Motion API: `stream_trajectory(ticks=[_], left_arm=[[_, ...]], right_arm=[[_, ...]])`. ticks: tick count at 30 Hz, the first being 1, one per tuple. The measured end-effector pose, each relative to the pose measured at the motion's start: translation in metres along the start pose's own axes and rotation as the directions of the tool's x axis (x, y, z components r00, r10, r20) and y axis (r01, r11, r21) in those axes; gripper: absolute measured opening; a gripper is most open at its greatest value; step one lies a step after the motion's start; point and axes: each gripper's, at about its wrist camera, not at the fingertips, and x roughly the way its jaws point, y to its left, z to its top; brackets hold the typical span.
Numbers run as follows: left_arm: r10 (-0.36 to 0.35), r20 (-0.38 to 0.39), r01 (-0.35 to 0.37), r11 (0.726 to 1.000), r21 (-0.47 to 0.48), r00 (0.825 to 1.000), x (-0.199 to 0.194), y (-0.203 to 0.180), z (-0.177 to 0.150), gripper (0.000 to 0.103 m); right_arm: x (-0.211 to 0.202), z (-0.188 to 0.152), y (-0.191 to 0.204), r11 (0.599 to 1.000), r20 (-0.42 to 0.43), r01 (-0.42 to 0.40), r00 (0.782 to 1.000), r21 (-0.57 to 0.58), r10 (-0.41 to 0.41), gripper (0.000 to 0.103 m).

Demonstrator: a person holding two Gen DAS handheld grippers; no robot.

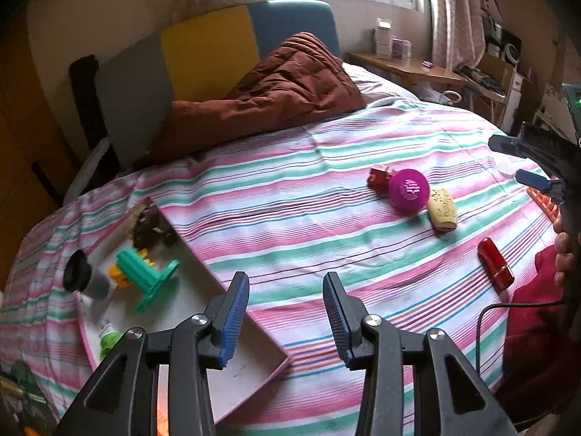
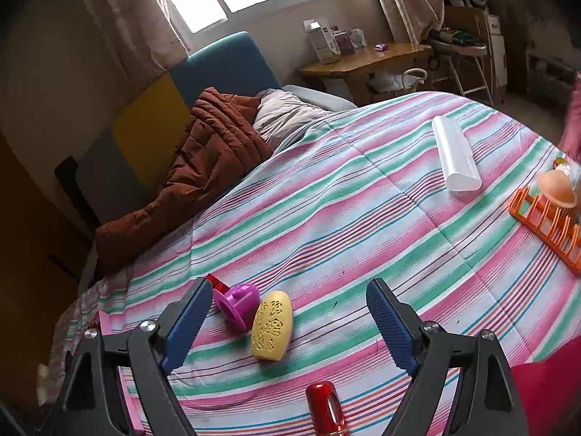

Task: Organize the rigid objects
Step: 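Reach the left gripper toward the magenta cup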

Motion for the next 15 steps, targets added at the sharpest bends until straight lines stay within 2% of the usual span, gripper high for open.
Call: stream_trajectory(ticks=[9, 15], left_arm=[[-0.051, -0.027, 0.053, 0.997, 0.055, 0.998, 0.021, -0.030, 0.014, 0.043], [-0.121, -0.071, 0.124, 0.992, 0.033, 0.990, 0.040, -0.046, 0.023, 0.043]], right_arm=[[0.002, 0.002, -0.006, 0.999, -0.018, -0.020, 1.000, 0.032, 0.021, 0.087], [0.004, 0.003, -0.010, 0.998, -0.025, -0.032, 0.999, 0.060, 0.033, 0.087]])
